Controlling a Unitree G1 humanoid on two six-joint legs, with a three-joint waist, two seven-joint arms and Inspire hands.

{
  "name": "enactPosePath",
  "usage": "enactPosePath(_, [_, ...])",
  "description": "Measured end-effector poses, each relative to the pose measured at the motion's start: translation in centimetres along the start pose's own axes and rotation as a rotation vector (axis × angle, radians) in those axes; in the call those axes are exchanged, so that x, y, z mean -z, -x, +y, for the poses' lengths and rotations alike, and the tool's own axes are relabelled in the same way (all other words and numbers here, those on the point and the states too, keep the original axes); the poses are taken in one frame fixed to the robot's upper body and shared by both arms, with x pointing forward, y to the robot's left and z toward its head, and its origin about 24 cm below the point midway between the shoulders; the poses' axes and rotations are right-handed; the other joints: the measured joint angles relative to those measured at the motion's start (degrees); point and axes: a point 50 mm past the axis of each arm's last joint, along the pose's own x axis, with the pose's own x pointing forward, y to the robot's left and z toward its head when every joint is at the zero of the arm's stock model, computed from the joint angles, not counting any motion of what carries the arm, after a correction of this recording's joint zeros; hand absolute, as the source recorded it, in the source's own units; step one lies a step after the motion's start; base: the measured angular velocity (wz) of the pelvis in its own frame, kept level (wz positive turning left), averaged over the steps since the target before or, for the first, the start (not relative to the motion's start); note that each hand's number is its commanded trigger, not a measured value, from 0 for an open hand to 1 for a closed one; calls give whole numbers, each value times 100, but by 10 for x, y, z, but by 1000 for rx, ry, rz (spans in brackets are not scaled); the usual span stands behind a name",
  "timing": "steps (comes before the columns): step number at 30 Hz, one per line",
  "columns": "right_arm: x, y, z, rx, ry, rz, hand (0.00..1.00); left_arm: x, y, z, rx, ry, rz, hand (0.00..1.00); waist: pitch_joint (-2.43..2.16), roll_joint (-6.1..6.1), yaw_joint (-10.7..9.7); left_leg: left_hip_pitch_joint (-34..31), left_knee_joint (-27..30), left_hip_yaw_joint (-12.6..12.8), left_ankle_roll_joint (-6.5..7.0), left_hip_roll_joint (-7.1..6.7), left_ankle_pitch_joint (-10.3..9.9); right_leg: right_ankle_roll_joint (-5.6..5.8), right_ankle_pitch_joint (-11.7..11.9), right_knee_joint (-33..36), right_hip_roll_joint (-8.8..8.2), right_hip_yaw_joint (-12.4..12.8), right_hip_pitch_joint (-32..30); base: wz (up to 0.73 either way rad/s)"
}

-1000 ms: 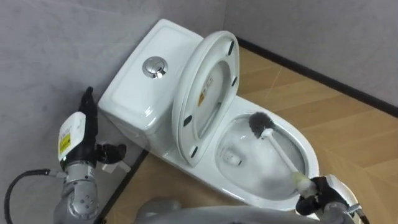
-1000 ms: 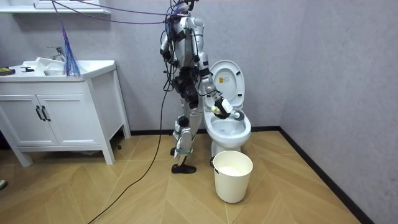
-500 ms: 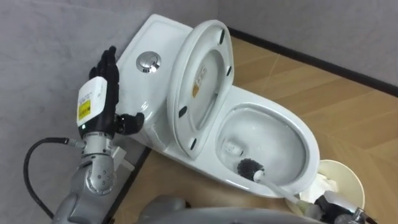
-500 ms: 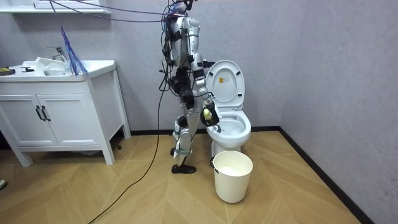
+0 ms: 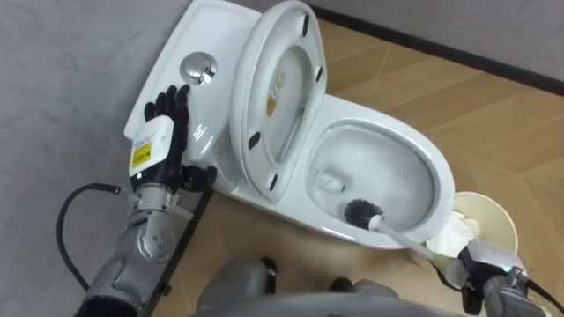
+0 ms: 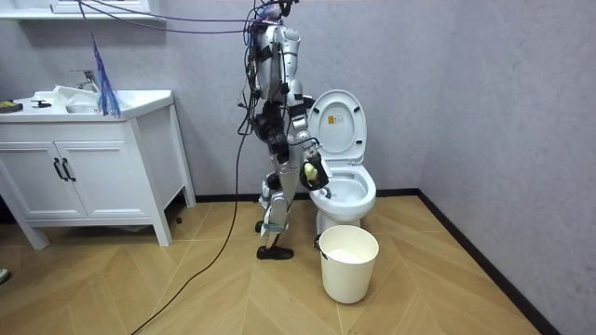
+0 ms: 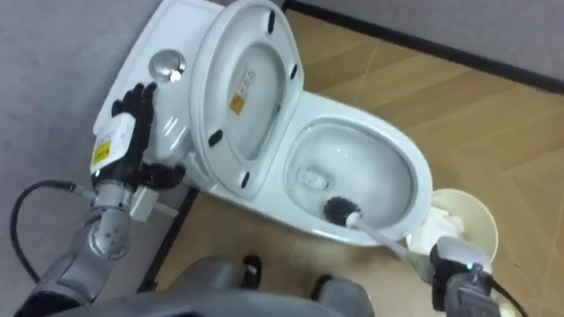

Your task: Brush toilet

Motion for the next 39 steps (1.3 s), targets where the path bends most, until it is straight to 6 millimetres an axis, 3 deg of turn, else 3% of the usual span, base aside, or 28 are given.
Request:
enactPosePath(5, [1,-17,-60,203,126,-31,100,-13,-16,10,-33,-33,-86,0,22,-4,149,-783,246,51,54,-112,107,-29,-84,624,-204,124,-954,-1])
enactPosePath(7, [2,-23,-92,309,167,-39,100,-21,-22,13,-62,-37,-123,0,53,44,266,-1155,359,112,74,-112,143,-53,-79,736,-269,124,-1347,-9])
enactPosePath(13, [-1,-26,-146,517,180,-33,100,-40,-28,25,-134,-47,-235,0,81,66,499,-1926,423,212,110,-168,308,-74,-15,1033,-346,286,-2260,0])
enactPosePath(20, [-8,-24,-181,652,111,-24,100,-51,-27,31,-231,-24,-286,0,96,81,631,-2482,579,330,131,-169,330,-95,-29,1352,-448,347,-2919,0])
enactPosePath(25, [-1,-23,-196,699,-82,41,100,-58,-37,44,-286,13,-305,0,197,-5,573,-2798,838,429,139,-185,332,-157,-103,1657,-571,445,-3292,-2])
enactPosePath(32, [0,-20,-209,783,-142,52,100,-59,-48,59,-350,-4,-289,0,212,-24,393,-3197,1111,495,131,-149,323,-216,-148,1995,-597,506,-3722,-1])
enactPosePath(38, [-10,-19,-214,809,-1,2,100,-54,-50,58,-352,-33,-260,0,208,87,424,-3205,1118,524,105,-116,349,-265,-119,2028,-563,519,-3775,-3])
enactPosePath(39, [-15,-18,-215,818,61,-17,100,-52,-50,57,-349,-49,-258,0,179,186,443,-3205,1109,529,95,-89,354,-285,-106,1968,-517,485,-3745,-5])
